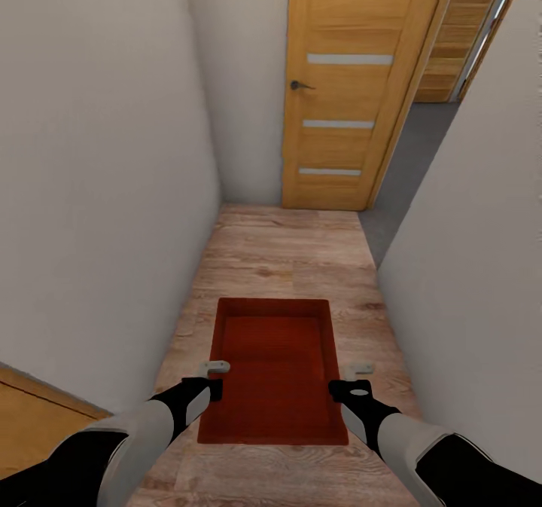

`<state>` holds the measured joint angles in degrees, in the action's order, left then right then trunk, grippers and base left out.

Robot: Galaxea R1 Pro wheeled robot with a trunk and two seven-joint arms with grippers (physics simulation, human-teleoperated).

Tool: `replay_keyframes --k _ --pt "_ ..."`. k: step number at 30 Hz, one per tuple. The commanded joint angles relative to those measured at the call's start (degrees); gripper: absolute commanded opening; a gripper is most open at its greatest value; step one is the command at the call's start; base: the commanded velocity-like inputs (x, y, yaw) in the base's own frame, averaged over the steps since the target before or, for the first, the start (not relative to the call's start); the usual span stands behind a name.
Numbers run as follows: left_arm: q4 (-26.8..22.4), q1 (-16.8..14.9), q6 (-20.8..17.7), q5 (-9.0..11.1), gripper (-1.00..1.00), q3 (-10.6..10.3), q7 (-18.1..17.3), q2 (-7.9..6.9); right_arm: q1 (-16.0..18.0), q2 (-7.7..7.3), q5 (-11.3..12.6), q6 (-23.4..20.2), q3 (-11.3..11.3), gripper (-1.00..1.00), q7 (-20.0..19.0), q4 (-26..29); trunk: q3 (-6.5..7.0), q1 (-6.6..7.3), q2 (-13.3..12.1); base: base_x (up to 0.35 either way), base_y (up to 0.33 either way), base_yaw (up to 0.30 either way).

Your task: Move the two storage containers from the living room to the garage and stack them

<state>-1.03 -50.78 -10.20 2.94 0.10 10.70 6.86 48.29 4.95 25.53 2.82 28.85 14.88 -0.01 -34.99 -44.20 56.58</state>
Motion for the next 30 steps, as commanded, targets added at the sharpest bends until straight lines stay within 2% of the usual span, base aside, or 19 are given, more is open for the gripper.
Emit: replay_keyframes --k 1,30 --pt "-0.12 -0.01 -0.34 -0.04 -1.0 -0.54 0.38 -0.02 0.05 0.0 0.66 0.26 0.41 -1.0 0.23 -0.08 -0.04 -0.04 0.03 0.322 0.0 -0.146" --pt "-0.12 0.01 -0.34 -0.04 -1.0 -0.54 0.38 -0.02 0.05 -0.12 0.66 0.26 0.41 -1.0 0.15 -0.08 -0.04 -0.04 0.03 0.322 0.0 -0.006"
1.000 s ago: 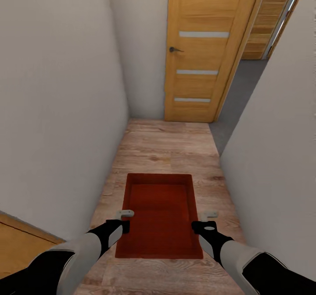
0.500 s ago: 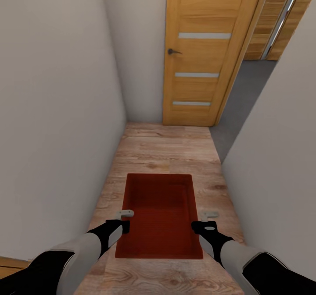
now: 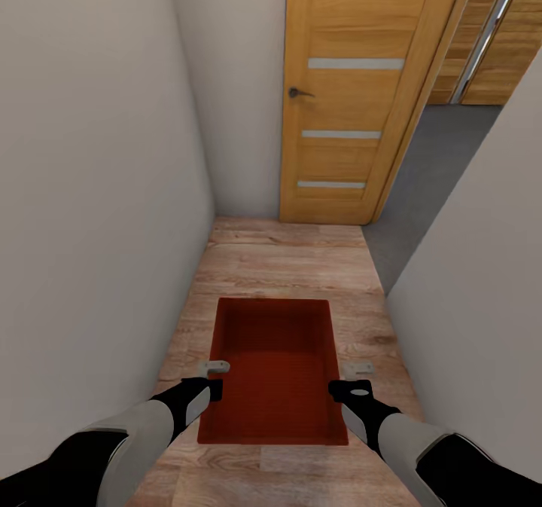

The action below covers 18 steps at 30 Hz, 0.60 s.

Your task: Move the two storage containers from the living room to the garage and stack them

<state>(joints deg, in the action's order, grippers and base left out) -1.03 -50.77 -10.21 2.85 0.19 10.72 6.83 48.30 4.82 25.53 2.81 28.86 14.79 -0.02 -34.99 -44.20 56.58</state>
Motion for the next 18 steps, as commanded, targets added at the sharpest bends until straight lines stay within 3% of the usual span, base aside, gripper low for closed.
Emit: replay_keyframes --k 1,18 --pt "-0.11 -0.01 -0.34 0.05 -1.0 -0.63 0.35 0.0 0.04 0.01 0.66 0.26 0.41 -1.0 0.24 -0.07 -0.04 -0.04 0.03 0.322 0.0 0.0" --pt "-0.11 0.0 -0.34 0.05 -1.0 -0.63 0.35 -0.02 0.04 0.01 0.66 0.26 0.41 -1.0 0.24 -0.07 -0.04 -0.04 0.03 0.322 0.0 0.0"
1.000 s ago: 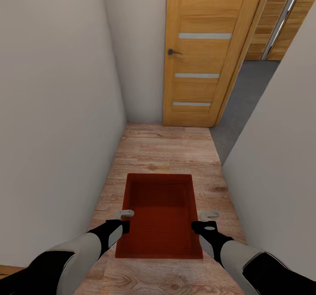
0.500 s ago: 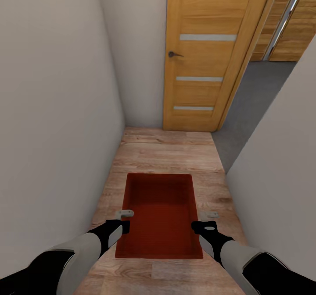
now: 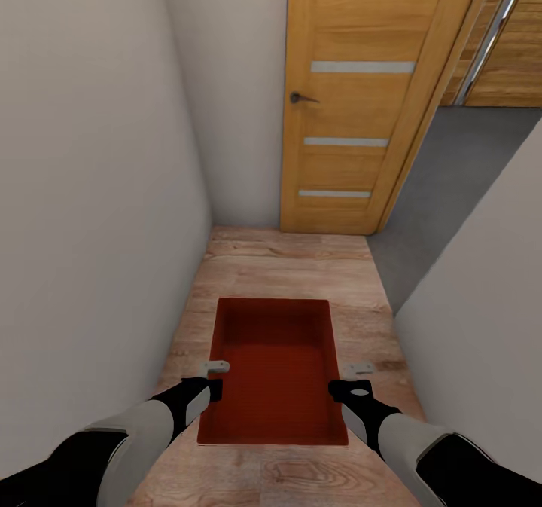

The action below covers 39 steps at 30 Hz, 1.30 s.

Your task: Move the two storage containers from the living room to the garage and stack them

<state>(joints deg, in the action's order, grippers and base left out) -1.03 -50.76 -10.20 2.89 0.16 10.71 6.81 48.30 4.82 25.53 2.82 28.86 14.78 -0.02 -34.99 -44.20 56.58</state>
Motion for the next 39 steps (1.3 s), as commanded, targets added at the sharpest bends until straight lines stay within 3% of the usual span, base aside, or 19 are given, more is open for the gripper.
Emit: replay_keyframes --k 1,39 --pt "-0.11 -0.02 -0.35 0.01 -1.0 -0.6 0.37 0.0 0.04 0.01 0.66 0.26 0.41 -1.0 0.24 -0.07 -0.04 -0.04 0.03 0.322 0.0 0.0" --pt "-0.11 -0.02 -0.35 0.01 -1.0 -0.6 0.37 -0.04 0.04 0.01 0.66 0.26 0.41 -1.0 0.24 -0.07 -0.04 -0.04 0.03 0.322 0.0 0.0"
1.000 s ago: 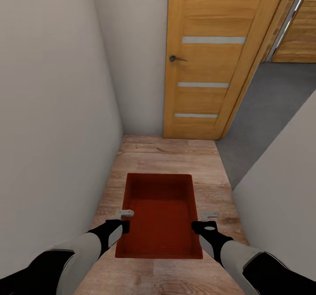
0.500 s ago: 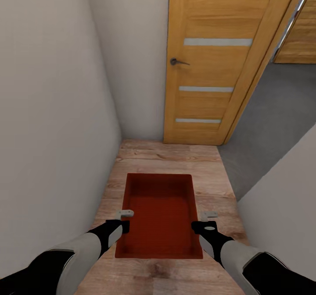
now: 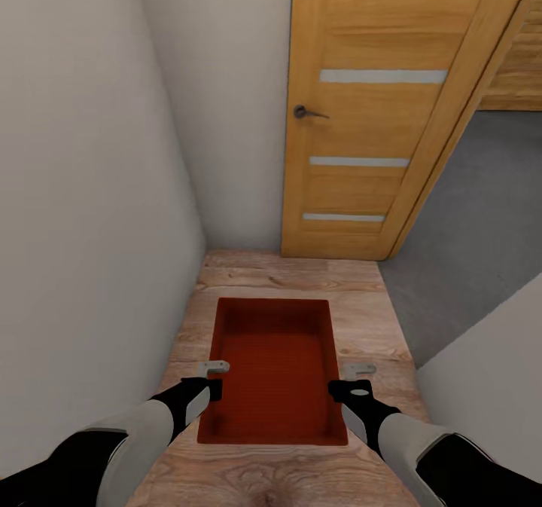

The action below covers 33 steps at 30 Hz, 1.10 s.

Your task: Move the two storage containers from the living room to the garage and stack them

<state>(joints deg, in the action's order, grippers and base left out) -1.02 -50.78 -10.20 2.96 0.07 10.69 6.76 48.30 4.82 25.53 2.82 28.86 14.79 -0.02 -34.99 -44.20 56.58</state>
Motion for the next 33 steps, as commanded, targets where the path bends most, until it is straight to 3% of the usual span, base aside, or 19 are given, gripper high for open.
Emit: replay_keyframes --k 1,22,33 --pt "-0.12 0.01 -0.35 -0.06 -1.0 -0.51 0.38 0.0 0.04 0.01 0.66 0.25 0.41 -1.0 0.24 -0.07 -0.04 -0.04 0.03 0.322 0.0 0.0" --pt "-0.12 0.0 -0.35 -0.06 -1.0 -0.51 0.38 0.0 0.04 0.04 0.66 0.29 0.41 -1.0 0.28 -0.07 -0.04 -0.04 0.03 0.322 0.0 -0.002" --pt "-0.12 0.0 -0.35 -0.06 -1.0 -0.51 0.42 0.17 0.04 0.19 0.66 0.1 0.41 -1.0 0.33 -0.07 0.05 -0.04 0.03 0.232 0.0 -0.227"
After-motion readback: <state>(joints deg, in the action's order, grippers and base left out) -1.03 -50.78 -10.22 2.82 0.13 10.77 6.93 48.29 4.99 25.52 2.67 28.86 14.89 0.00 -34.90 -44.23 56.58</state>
